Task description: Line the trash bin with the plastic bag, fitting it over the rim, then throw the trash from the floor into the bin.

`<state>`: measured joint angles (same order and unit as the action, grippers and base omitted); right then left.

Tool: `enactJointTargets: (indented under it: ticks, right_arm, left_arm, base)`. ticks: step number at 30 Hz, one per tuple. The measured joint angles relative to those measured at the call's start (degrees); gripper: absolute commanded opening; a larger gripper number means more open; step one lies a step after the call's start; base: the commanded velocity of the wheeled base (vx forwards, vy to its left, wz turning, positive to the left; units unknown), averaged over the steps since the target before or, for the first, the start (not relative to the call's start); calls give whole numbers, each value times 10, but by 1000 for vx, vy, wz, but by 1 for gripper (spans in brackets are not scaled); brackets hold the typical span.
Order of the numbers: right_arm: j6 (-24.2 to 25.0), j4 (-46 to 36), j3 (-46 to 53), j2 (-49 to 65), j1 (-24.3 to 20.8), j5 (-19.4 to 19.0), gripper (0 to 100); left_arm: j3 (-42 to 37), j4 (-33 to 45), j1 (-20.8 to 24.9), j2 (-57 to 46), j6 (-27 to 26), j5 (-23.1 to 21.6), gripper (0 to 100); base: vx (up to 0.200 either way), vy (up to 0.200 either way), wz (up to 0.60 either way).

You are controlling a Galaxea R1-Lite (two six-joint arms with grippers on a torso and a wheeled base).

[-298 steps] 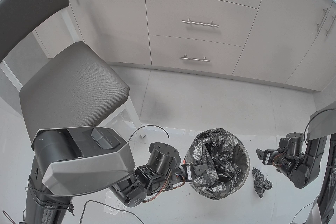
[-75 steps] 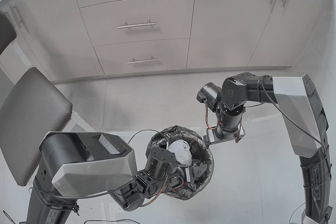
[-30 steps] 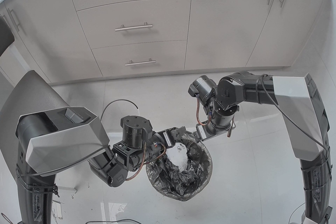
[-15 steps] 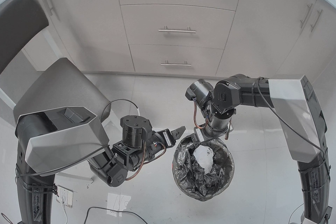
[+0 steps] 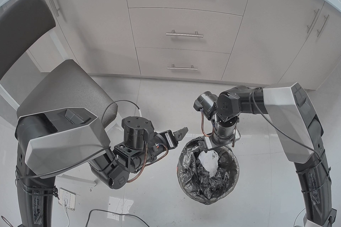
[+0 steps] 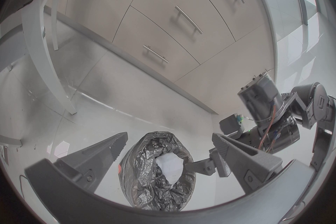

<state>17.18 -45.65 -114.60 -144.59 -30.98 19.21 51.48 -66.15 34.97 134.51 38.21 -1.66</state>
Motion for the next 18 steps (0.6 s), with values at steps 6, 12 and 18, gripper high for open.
enactJointTargets:
  ticks: [6, 12, 18]
  right_arm:
    - [6, 4, 0, -20, 0, 0, 0]
    - [7, 6, 0, -30, -7, 0, 0]
    - [9, 6, 0, -34, -10, -1, 0]
  left_arm:
    - [0, 0, 0, 0, 0, 0, 100]
    - [1, -1, 0, 2, 0, 0, 100]
    - [2, -2, 0, 3, 0, 0, 100]
  base:
    - [0, 0, 0]
    - [0, 0, 0]
    - [0, 0, 0]
